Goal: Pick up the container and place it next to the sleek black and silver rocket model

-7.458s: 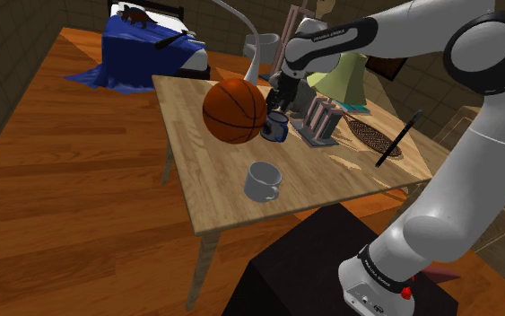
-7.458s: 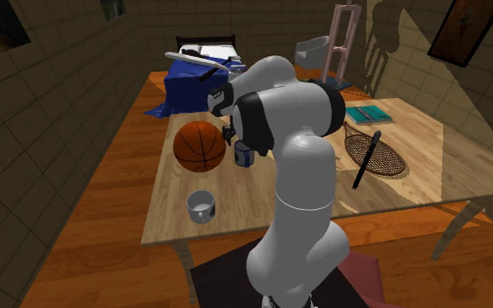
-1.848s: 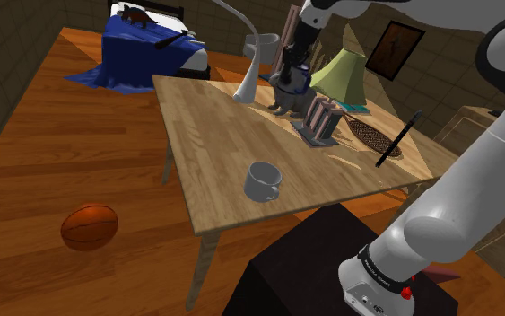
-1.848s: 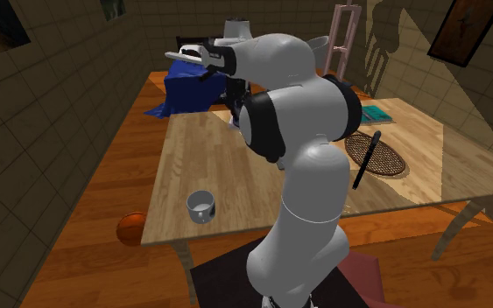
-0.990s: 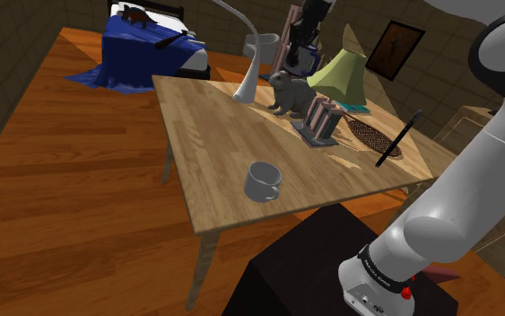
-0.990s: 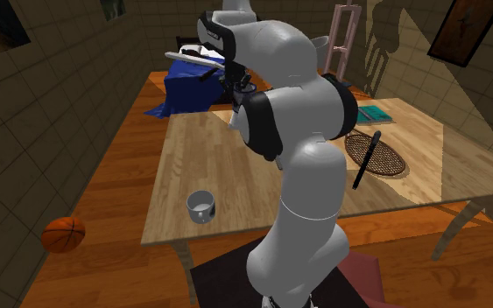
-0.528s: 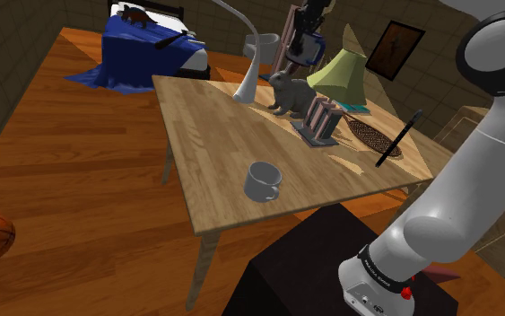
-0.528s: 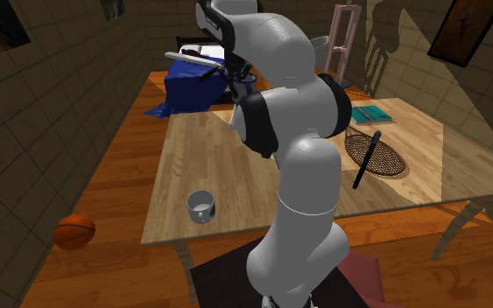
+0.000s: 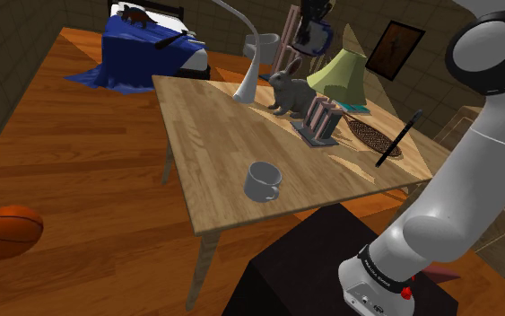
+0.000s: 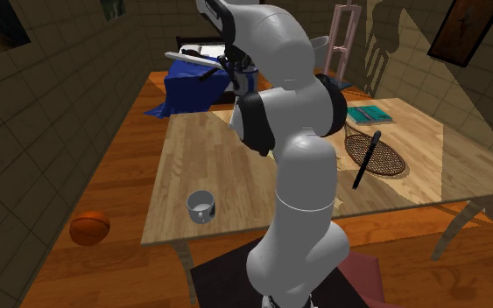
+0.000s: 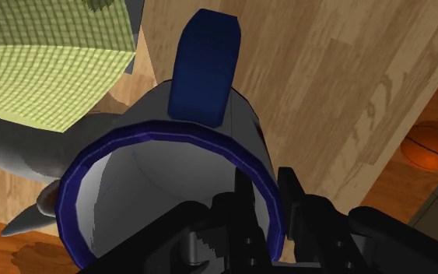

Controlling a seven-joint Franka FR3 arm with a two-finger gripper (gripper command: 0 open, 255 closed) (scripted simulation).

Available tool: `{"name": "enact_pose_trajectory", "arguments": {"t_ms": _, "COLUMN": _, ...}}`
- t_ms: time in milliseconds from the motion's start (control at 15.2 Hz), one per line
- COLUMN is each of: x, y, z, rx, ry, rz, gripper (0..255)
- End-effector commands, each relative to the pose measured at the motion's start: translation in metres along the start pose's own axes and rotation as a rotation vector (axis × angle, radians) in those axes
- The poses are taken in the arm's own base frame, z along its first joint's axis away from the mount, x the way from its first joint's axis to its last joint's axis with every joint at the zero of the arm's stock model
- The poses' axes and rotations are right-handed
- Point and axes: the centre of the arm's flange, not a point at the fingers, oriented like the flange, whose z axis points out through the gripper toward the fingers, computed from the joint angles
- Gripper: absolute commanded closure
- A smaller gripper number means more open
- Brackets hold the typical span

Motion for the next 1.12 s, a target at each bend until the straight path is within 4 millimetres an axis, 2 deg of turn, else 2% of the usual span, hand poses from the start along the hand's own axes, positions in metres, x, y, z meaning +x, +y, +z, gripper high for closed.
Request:
{"name": "enact_pose_trajectory", "arguments": {"t_ms": 0, "x": -0.015, "y": 0.011, "z": -0.005, "rx": 0.000, "ry": 0.001, "rz": 0.000, "gripper": 255}}
{"name": "enact_pose_trajectory", "arguments": {"t_ms": 1056, "x": -0.186, "y": 0.133, "z": -0.029, "rx": 0.000, "ry": 0.001, "rz": 0.000, "gripper": 255}}
